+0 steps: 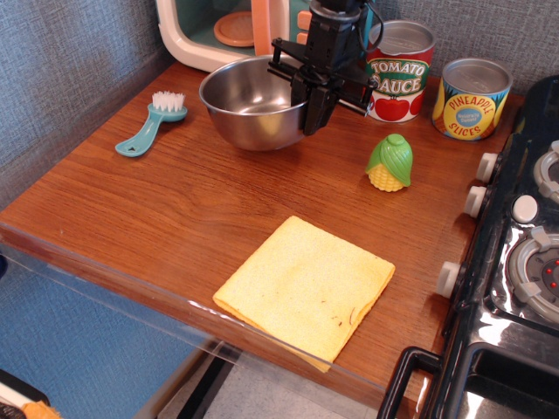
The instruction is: Move the pot under the microwave to the right of brush
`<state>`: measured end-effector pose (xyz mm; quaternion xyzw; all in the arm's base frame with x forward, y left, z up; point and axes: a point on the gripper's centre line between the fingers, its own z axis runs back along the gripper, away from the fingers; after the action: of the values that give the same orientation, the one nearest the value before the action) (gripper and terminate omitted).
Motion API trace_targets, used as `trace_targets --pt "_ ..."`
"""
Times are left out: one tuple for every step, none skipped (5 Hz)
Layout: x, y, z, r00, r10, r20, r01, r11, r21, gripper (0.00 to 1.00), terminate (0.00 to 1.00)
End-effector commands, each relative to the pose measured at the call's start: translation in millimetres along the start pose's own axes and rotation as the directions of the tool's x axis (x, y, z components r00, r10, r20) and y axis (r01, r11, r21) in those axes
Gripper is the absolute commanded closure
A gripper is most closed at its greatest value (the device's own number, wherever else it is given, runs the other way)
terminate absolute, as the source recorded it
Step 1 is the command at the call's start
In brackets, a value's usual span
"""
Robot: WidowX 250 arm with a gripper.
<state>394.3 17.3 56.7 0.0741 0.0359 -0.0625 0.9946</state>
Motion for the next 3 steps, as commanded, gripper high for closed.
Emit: trace_targets --pt "-4.6 10.0 11.2 0.999 0.011 0.036 -0.011 1.0 -0.005 1.0 0.0" --pt "-6.3 11.0 12.0 0.999 0.011 0.035 -0.01 0.999 -0.03 0.0 0.0" --pt "-6.1 12.2 13.2 0.999 0.012 0.032 -0.01 0.999 -0.043 0.0 0.0"
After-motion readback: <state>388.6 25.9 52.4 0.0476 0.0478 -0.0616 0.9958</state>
